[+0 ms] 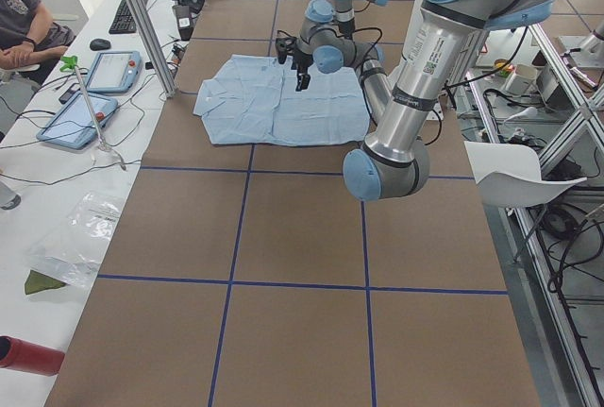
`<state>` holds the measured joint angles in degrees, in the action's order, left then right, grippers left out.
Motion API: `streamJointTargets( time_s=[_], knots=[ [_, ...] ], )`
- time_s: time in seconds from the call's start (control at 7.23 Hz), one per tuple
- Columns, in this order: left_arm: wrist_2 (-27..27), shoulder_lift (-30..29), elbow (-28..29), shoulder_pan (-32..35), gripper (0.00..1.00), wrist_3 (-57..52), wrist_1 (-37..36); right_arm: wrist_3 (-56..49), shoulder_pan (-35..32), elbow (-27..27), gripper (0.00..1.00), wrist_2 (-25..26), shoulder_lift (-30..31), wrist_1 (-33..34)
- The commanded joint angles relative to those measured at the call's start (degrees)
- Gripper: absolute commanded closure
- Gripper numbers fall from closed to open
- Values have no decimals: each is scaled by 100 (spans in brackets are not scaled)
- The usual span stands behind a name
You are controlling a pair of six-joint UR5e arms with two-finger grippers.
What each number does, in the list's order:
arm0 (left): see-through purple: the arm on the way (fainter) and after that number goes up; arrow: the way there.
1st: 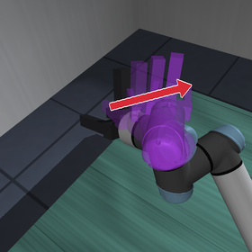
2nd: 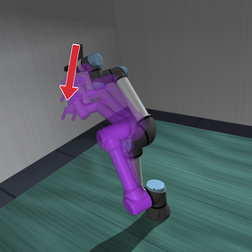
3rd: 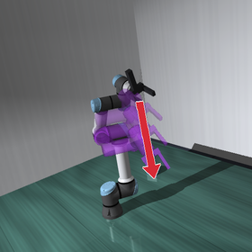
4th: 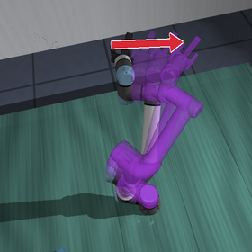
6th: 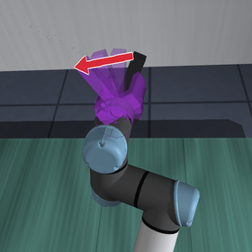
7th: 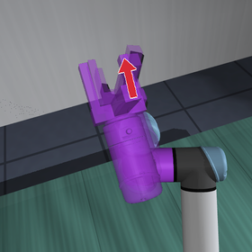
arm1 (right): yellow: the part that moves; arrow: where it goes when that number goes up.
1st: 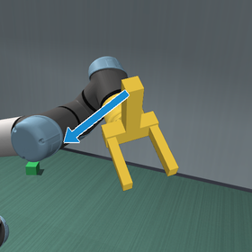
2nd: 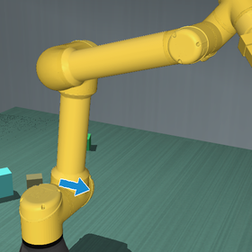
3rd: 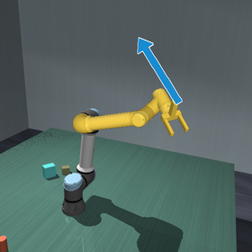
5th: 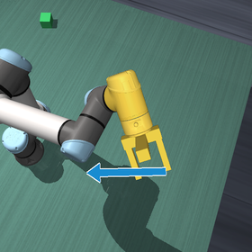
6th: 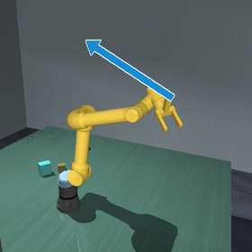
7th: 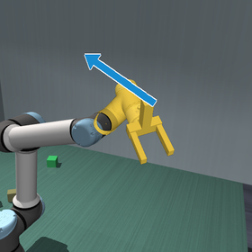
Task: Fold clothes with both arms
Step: 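Hold the right gripper at the side edge near the hem, left gripper on the chest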
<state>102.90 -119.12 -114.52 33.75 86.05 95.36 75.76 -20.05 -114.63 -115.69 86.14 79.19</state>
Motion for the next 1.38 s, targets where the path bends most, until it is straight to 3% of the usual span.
streamJointTargets(
  time_s=[0.0, 0.69, 0.83, 1.24],
  knots=[
    [-7, 3, 0, 0, 1, 0, 0, 0, -25, 11, 54, 11, -18, 0],
    [2, 3, 0, 0, 1, 0, 0, 0, -34, 55, 58, 2, -36, 18],
    [-7, -6, 0, 0, 1, 0, 0, 0, -34, 47, 76, 2, -44, 18],
    [-7, -15, 0, 0, 1, 0, 0, 0, -16, 47, 83, 2, -62, 18]
  ],
)
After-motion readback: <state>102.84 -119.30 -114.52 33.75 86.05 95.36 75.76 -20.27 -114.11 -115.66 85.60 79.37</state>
